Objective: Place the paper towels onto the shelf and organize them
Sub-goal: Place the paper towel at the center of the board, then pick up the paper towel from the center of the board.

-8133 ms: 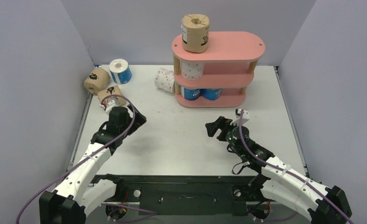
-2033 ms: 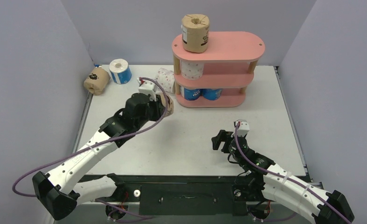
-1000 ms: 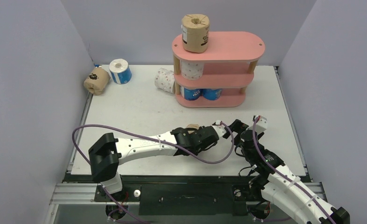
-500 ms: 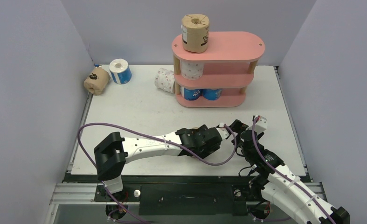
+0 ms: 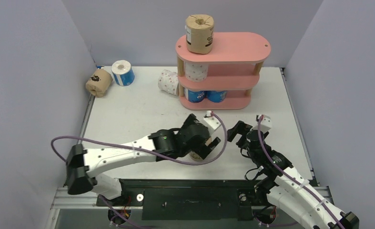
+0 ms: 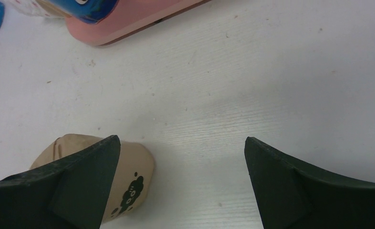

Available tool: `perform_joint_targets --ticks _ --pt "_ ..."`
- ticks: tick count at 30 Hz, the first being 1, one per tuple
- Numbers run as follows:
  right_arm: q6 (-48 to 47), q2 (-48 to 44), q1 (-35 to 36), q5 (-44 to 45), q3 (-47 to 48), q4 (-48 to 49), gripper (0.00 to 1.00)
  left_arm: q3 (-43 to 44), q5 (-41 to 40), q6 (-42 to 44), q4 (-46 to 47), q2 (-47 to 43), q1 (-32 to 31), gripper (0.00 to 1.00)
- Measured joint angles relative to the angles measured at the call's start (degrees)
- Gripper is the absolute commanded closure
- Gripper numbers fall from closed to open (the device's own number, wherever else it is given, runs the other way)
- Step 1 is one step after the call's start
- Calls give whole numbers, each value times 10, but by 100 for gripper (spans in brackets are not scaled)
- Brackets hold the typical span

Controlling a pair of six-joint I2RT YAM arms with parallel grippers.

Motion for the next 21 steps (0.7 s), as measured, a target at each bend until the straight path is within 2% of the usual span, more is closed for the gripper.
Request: perform_joint_targets --ticks 3,5,8,11,15,21 --pt "-11 26 0 -37 34 0 1 -65 -30 -44 49 -116 18 4" --pt "-18 48 0 -73 52 10 3 -119 -44 -83 80 -192 54 4" --pt "-24 87 6 -129 68 31 5 -240 -57 -162 145 -315 141 4" --pt "-33 140 40 -157 88 36 7 -356 -75 -239 172 -407 200 4" --pt "-41 207 81 -166 123 38 12 -450 -87 -306 177 -482 224 4" --pt "-42 265 87 -184 139 51 14 -473 -122 -343 181 -551 228 4"
